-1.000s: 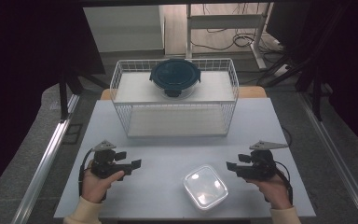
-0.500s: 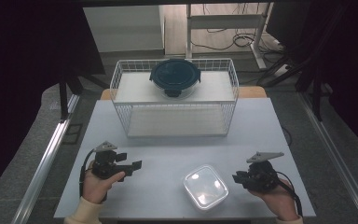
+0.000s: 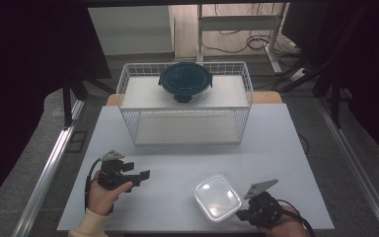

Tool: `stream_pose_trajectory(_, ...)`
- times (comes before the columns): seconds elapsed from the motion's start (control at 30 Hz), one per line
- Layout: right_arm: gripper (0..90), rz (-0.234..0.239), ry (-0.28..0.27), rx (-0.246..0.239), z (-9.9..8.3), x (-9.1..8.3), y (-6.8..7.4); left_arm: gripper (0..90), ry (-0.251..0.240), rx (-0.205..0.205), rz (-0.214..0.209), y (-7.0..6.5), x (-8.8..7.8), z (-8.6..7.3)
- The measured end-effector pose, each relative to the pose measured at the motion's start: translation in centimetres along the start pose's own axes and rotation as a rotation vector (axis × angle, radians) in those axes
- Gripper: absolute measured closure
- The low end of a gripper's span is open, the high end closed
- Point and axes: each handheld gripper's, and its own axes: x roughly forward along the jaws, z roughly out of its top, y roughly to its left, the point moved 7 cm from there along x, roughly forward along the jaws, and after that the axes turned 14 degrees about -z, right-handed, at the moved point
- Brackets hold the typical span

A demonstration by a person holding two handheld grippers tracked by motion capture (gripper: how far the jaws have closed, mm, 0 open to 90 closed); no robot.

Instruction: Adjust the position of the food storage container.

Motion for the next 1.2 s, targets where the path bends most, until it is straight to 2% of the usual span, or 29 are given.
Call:
stream_pose_trajectory(0.17,89.4,0.025,-0.021,0.045,0.3,0.2,0.0,21.9,-0.001,-0.005,0.003,0.2,0.0,0.0)
stream_pose_trajectory(0.47,89.4,-0.012,-0.06,0.088,1.6,0.6,-1.0,22.0,-0.006,-0.018,0.009,0.6,-0.1,-0.1)
stream_pose_trajectory(0.67,89.4,-0.027,-0.078,0.124,3.1,1.3,-2.2,22.2,-0.014,-0.024,0.016,0.8,-0.3,0.0)
stream_pose_trajectory(0.93,89.5,-0.05,-0.068,0.143,4.9,2.5,-3.2,22.3,-0.011,-0.026,0.02,0.9,-0.2,-0.1)
stream_pose_trajectory(1.2,89.5,-0.06,-0.075,0.149,6.3,3.0,-3.6,22.3,-0.006,-0.022,0.022,0.9,-0.1,-0.1)
